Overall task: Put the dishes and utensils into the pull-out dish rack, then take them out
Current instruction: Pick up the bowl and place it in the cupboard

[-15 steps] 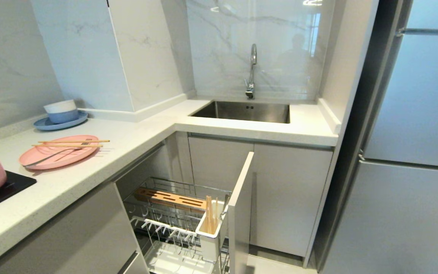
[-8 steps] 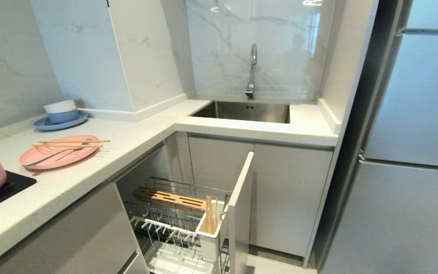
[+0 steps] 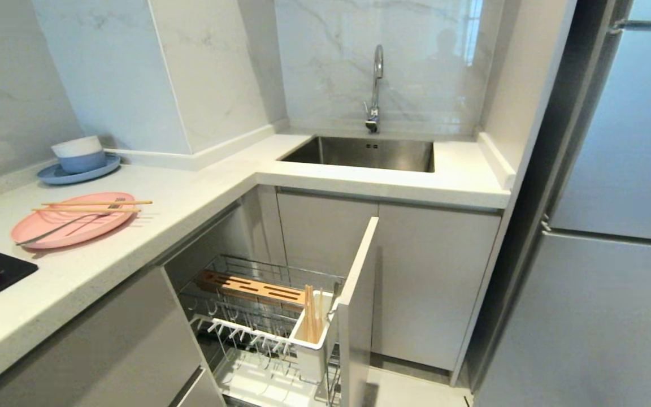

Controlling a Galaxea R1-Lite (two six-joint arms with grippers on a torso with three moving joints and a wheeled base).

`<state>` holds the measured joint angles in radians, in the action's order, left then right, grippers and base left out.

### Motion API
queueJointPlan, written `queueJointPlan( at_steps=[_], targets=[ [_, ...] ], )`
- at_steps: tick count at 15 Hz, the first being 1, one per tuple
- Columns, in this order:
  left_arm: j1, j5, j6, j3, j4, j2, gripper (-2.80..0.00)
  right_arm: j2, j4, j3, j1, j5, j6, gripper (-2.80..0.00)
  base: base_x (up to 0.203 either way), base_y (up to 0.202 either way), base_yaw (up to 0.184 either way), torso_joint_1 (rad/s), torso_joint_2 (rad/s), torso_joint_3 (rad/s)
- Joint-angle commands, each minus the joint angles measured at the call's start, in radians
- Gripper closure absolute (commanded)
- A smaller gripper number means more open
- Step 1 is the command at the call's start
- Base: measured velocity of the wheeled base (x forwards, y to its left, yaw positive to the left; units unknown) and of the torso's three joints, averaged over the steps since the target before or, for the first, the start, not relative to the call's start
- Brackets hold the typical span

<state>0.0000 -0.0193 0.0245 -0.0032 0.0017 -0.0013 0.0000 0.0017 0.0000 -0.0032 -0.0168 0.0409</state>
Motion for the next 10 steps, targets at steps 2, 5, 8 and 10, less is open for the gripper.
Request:
queueJointPlan(
  at_steps=[2,5,8,10],
  targets=[
    [0.0,-0.001,0.001,0.0,0.0,0.0,0.0,0.0,0.0,0.002,0.0,0.0,0.001,0.0,0.0,0.0,0.0,-0.003,0.0,-0.197],
    [0.0,-0.001,0.002,0.0,0.0,-0.001,0.0,0.0,0.0,0.002,0.0,0.0,0.001,0.0,0.0,0.0,0.0,0.003,0.0,-0.198],
    [0.0,-0.001,0.003,0.0,0.0,0.0,0.0,0.0,0.0,0.002,0.0,0.0,0.001,0.0,0.0,0.0,0.0,0.004,0.0,-0.204],
    [0.0,-0.001,0.003,0.0,0.001,0.0,0.0,0.0,0.0,0.002,0.0,0.0,0.001,0.0,0.0,0.0,0.0,0.002,0.0,-0.204]
  ],
)
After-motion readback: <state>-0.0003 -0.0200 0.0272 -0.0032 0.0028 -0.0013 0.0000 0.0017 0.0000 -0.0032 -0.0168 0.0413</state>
